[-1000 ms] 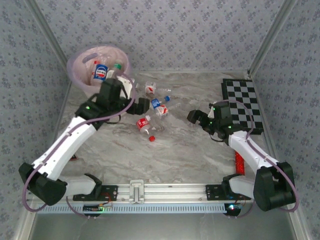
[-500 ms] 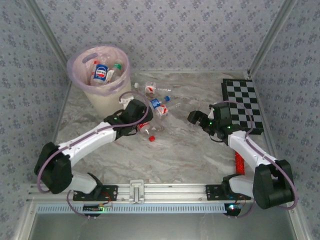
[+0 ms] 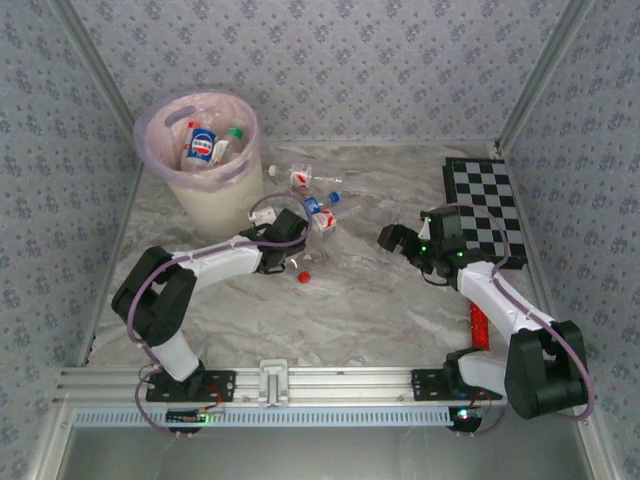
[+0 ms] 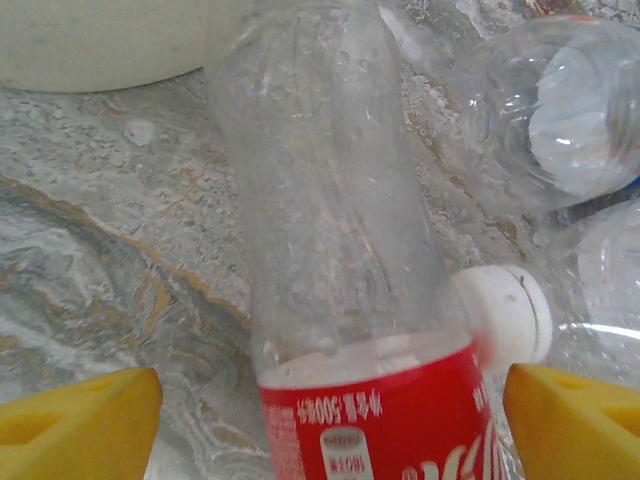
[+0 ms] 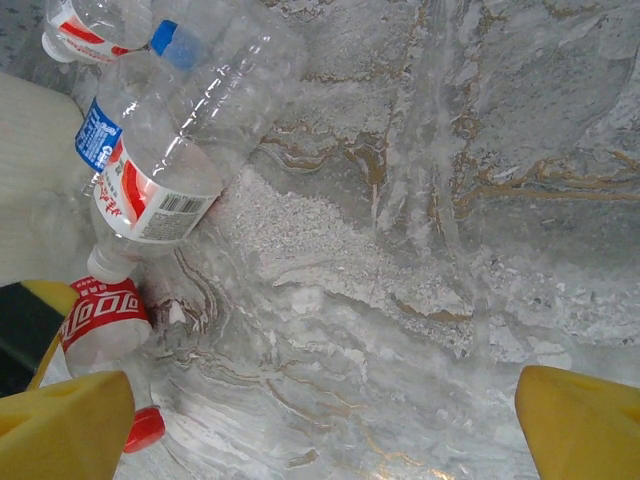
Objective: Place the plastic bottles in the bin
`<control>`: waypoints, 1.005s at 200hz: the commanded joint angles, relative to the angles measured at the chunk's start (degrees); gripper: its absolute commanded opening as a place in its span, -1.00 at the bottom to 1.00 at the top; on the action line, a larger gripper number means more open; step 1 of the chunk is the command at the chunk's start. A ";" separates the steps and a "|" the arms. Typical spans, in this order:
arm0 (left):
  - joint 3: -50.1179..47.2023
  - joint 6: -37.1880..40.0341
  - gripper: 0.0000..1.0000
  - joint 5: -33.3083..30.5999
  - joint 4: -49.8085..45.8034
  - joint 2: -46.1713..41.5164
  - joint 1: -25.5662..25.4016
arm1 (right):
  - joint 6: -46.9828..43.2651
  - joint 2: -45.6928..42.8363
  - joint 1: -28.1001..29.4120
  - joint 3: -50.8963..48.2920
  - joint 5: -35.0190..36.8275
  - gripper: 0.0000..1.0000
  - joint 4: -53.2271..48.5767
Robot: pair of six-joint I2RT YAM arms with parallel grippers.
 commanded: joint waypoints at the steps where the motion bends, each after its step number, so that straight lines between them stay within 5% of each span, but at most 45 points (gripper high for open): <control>1: 1.01 -0.71 0.64 2.40 4.21 2.01 0.70 | -1.28 -1.25 -0.43 1.05 0.23 1.00 -1.75; 40: 0.63 -0.17 0.10 3.06 3.18 1.40 0.82 | -1.32 -1.30 -0.63 1.32 0.10 1.00 -1.98; 80: 1.70 5.32 0.06 3.17 -2.21 -2.85 -2.09 | -0.35 -1.52 -0.76 -0.24 0.45 1.00 -1.31; 115: 9.17 18.59 0.02 4.04 -12.56 -6.12 -5.67 | -0.30 -0.66 -0.64 0.72 0.44 1.00 -0.82; 154: 19.27 33.03 -0.33 6.99 -20.41 -11.26 -6.24 | 0.55 1.17 -0.63 0.80 0.46 1.00 0.09; 182: 30.02 42.46 -0.44 9.13 -26.32 -13.61 -3.77 | 0.48 2.43 -0.54 1.96 -0.06 1.00 0.29; 201: 34.56 47.04 -0.70 12.80 -25.73 -15.48 0.93 | 0.45 2.32 -0.37 2.32 -0.05 1.00 0.09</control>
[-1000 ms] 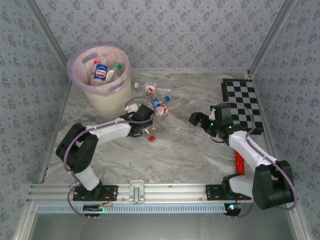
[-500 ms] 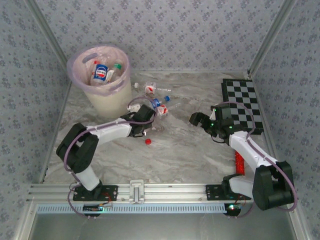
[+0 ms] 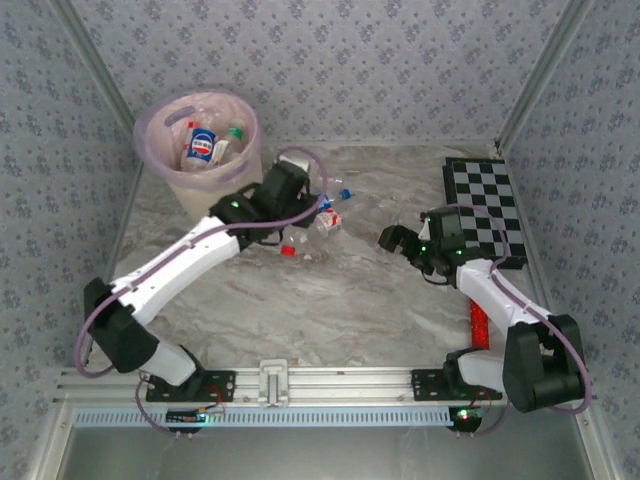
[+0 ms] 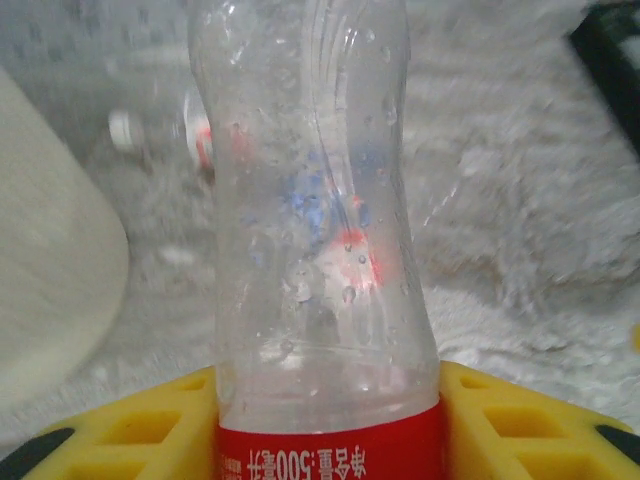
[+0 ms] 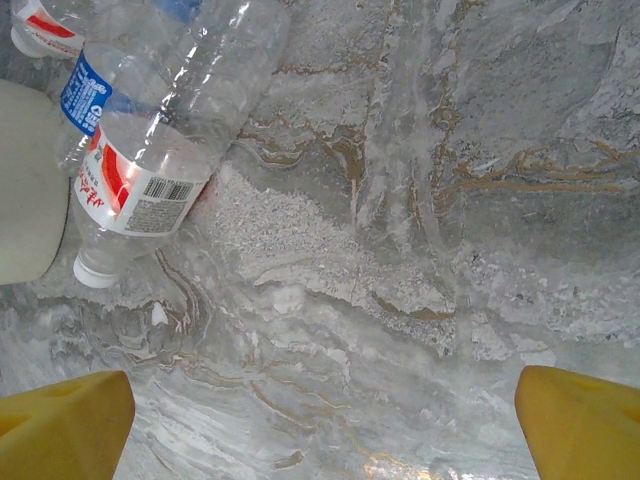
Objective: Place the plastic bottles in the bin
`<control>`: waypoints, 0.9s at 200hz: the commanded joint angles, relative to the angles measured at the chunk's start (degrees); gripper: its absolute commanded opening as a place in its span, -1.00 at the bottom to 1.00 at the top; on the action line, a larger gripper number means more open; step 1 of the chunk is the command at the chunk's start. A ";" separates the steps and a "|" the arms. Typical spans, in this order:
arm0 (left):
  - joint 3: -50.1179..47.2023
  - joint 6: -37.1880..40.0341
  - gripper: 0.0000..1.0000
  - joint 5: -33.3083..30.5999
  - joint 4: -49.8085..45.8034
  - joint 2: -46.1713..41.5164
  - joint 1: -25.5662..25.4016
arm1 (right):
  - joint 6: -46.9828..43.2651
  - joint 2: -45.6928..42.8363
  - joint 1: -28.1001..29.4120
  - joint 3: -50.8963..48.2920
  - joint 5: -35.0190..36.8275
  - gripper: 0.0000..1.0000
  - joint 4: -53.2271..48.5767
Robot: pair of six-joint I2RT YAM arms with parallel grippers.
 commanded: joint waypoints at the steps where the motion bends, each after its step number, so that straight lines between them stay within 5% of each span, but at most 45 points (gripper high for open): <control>1: 6.03 10.68 -0.72 4.52 -4.36 -3.71 5.14 | 0.51 0.21 0.16 2.02 -0.06 1.00 0.20; 22: 10.21 12.07 -1.00 11.40 -3.08 -4.80 12.12 | 0.52 -0.62 0.34 1.94 0.53 1.00 -0.62; 63: 14.04 11.53 -1.00 20.71 5.25 -5.09 24.65 | 0.37 -2.81 0.25 1.76 1.40 1.00 -1.99; 97: 18.35 18.96 -1.00 15.59 8.01 -0.49 29.78 | 0.51 -4.79 0.25 1.07 1.96 1.00 -2.81; 134: 24.86 19.72 -1.00 18.32 3.20 8.54 36.82 | 0.29 -6.32 0.16 1.24 2.05 1.00 -4.76; 180: 24.39 20.52 -1.00 21.34 3.88 14.24 38.89 | 0.26 -9.38 0.07 -0.35 2.93 1.00 -6.10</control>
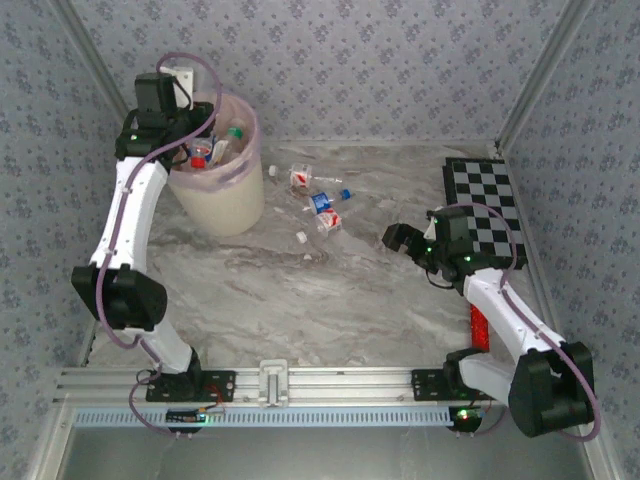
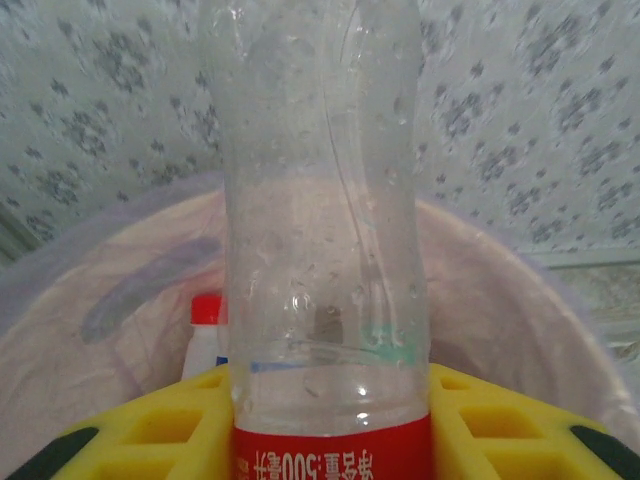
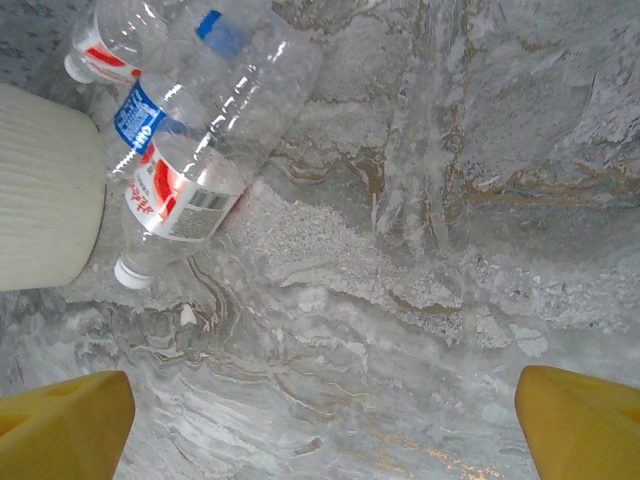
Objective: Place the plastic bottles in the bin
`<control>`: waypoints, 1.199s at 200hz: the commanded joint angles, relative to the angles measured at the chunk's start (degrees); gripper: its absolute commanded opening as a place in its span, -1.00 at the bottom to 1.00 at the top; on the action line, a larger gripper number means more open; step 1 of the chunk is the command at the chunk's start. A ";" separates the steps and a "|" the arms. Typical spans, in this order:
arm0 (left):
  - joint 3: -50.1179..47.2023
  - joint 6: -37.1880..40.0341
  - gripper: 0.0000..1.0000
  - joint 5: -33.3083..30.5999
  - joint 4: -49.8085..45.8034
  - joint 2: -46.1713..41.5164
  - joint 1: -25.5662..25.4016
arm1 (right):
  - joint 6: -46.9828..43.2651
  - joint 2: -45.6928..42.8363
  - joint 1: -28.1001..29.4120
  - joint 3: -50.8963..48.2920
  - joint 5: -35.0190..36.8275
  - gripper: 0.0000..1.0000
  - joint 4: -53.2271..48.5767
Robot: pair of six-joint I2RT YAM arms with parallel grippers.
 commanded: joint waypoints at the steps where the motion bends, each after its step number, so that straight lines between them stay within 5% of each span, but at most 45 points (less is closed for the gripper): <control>1: 1.23 1.74 -1.00 3.72 -0.41 1.55 0.12 | 0.26 -1.49 -0.01 -0.50 1.33 1.00 -2.51; 108: -9.95 0.49 -0.94 9.59 -3.06 2.04 0.09 | 0.34 -1.48 -0.08 -0.22 1.29 1.00 -2.61; 124: -10.59 1.06 -0.77 10.74 -3.45 1.33 0.09 | 0.68 -1.48 0.01 -0.49 1.20 1.00 -2.38; 192: -2.76 1.46 0.68 12.96 -6.08 -1.08 0.16 | 0.87 -0.78 0.03 -0.87 1.30 1.00 -2.07; 240: 4.56 -0.91 0.72 9.88 -4.91 3.47 0.21 | 0.79 0.34 0.00 -0.86 0.82 1.00 -1.49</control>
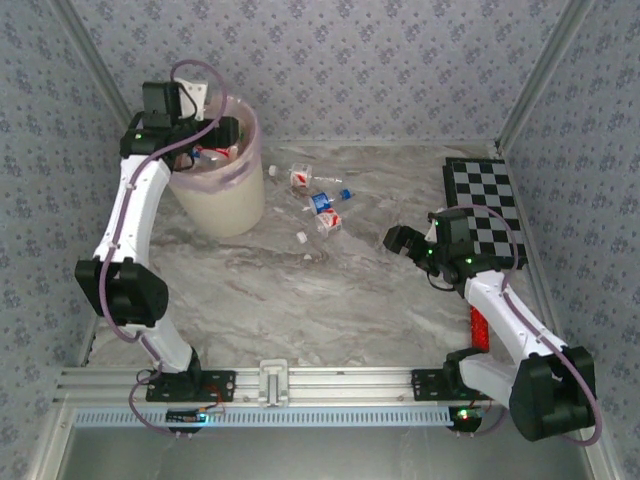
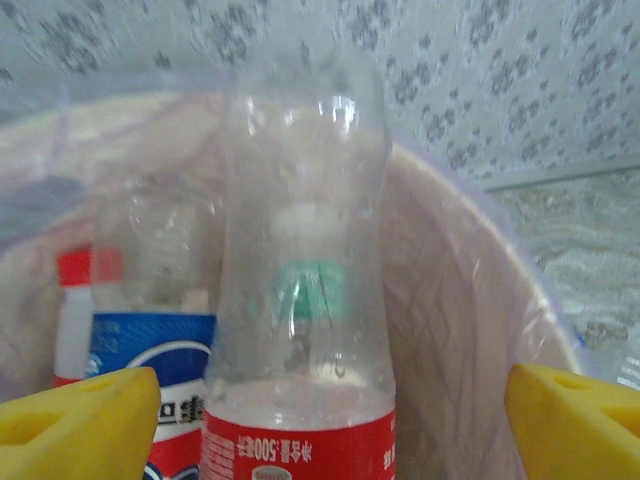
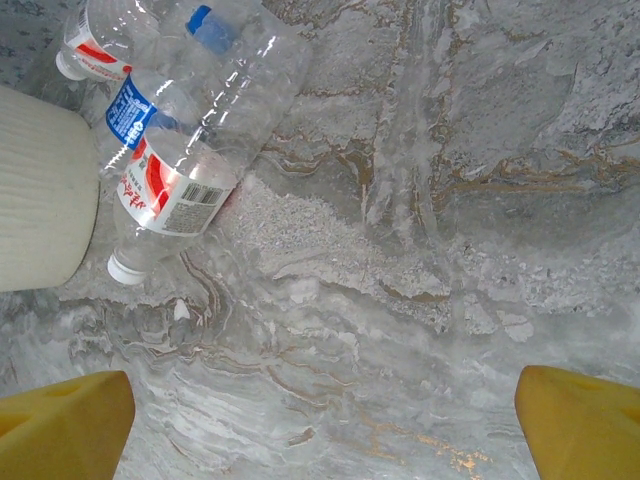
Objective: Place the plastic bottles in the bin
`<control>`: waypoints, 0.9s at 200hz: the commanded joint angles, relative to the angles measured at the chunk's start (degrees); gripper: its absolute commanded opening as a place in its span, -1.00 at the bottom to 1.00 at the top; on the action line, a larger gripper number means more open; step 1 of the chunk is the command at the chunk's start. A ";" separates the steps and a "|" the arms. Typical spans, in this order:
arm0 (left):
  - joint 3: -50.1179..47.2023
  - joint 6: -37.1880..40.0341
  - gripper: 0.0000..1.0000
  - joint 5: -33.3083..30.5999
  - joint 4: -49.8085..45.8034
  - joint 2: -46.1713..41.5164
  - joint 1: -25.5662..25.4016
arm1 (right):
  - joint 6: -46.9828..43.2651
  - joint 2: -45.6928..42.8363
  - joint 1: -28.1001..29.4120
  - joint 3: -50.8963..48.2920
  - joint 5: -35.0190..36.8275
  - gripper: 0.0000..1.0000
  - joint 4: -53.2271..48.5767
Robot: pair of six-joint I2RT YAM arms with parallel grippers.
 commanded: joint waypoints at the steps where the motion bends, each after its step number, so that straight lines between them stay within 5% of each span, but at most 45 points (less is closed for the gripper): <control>1: 4.35 -1.86 0.72 -0.64 0.50 2.59 -0.03 | 0.74 0.88 0.01 -0.35 0.35 1.00 -0.22; 61: 10.12 -3.66 0.12 0.24 -0.04 10.50 -0.06 | 1.03 0.49 0.34 -1.14 0.20 1.00 -0.41; 113: -7.04 -3.23 -0.62 -0.76 2.20 4.42 -0.21 | 0.76 0.51 0.37 -1.10 0.78 1.00 -0.62; 180: -19.93 -6.41 -0.77 0.80 6.89 2.19 -0.14 | 0.83 4.78 1.13 0.70 -0.29 1.00 1.07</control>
